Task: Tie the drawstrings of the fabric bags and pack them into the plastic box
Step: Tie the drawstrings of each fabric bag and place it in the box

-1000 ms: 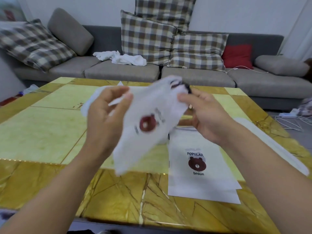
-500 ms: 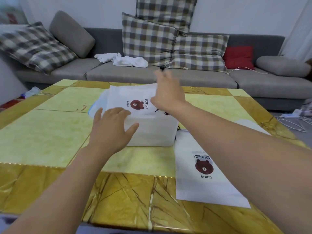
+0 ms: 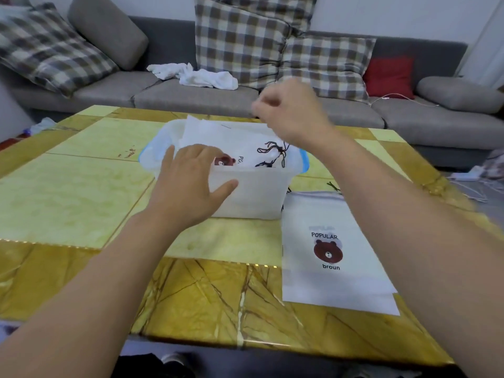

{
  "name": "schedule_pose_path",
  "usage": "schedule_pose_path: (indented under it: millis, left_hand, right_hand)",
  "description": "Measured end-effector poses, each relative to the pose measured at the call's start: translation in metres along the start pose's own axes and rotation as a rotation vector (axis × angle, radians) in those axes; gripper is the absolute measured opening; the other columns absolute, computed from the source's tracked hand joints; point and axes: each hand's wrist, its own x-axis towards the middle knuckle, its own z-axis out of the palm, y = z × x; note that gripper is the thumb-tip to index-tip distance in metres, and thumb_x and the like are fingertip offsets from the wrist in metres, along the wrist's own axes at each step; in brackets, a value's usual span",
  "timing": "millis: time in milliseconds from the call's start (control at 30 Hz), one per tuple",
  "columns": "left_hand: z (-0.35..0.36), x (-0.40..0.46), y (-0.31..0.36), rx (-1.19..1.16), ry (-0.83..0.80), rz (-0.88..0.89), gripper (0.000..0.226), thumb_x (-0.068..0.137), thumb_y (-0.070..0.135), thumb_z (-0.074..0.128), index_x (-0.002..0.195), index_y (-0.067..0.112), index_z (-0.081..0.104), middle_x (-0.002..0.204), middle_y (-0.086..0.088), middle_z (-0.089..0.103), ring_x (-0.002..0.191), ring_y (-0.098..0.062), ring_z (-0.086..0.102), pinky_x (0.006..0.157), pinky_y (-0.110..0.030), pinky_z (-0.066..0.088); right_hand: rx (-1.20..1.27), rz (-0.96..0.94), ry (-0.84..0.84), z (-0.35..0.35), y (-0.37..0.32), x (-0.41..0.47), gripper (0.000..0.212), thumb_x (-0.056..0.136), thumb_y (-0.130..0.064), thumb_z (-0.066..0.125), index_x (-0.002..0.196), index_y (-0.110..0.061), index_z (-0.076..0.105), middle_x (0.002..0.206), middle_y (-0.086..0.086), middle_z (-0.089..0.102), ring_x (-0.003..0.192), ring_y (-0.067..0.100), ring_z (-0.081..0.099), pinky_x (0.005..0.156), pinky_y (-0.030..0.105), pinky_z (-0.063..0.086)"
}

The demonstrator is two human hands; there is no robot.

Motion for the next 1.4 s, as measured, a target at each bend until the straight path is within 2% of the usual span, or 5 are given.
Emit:
schedule_pose_path:
  millis: [67, 300, 900, 1067, 1400]
  left_hand:
    - [0.002, 0.001, 0.011, -0.11, 0.085, 0.094, 0.034, 0.088, 0.04, 0.069, 0.116, 0.02, 0.064, 0.116, 0.003, 0.063, 0.116, -0.021, 0.054, 0.106, -0.033, 0.033]
    - [0.02, -0.002, 0.043, -0.255, -0.035, 0.198, 0.023, 0.088, 0.034, 0.071, 0.108, 0.023, 0.069, 0.106, 0.012, 0.057, 0.086, -0.009, 0.058, 0.077, -0.031, 0.051]
    - [0.035, -0.006, 0.075, -0.48, -0.285, -0.069, 0.088, 0.068, 0.065, 0.078, 0.143, 0.036, 0.043, 0.134, 0.018, 0.05, 0.114, -0.001, 0.053, 0.095, -0.027, 0.047]
    - [0.018, -0.006, 0.079, -0.726, -0.341, -0.062, 0.014, 0.089, 0.032, 0.074, 0.089, 0.018, 0.073, 0.066, 0.0, 0.069, 0.056, -0.009, 0.063, 0.055, -0.024, 0.051]
    - [0.007, -0.012, 0.036, -0.569, -0.1, -0.258, 0.039, 0.089, 0.042, 0.071, 0.066, 0.011, 0.064, 0.058, -0.008, 0.058, 0.051, -0.007, 0.047, 0.048, -0.018, 0.035]
  right_hand:
    - [-0.088, 0.086, 0.308, -0.032, 0.041, -0.021, 0.032, 0.081, -0.029, 0.062, 0.064, -0.002, 0.063, 0.06, 0.014, 0.059, 0.056, 0.015, 0.046, 0.055, 0.034, 0.04]
    - [-0.299, 0.386, -0.547, 0.002, 0.154, -0.107, 0.061, 0.08, -0.041, 0.08, 0.133, -0.018, 0.06, 0.132, 0.004, 0.062, 0.117, 0.025, 0.058, 0.095, 0.033, 0.046]
    - [0.083, 0.085, -0.629, -0.049, 0.104, -0.124, 0.035, 0.082, -0.023, 0.081, 0.064, -0.019, 0.052, 0.06, -0.011, 0.043, 0.058, 0.01, 0.04, 0.057, 0.029, 0.032]
    - [0.118, -0.034, -0.494, -0.042, 0.063, -0.131, 0.027, 0.077, -0.026, 0.085, 0.081, -0.024, 0.058, 0.071, -0.009, 0.055, 0.065, 0.007, 0.048, 0.06, 0.023, 0.039]
    - [0.523, 0.315, -0.509, -0.052, 0.082, -0.125, 0.049, 0.102, -0.03, 0.054, 0.072, 0.007, 0.041, 0.06, 0.003, 0.024, 0.052, 0.016, 0.018, 0.049, 0.026, 0.018]
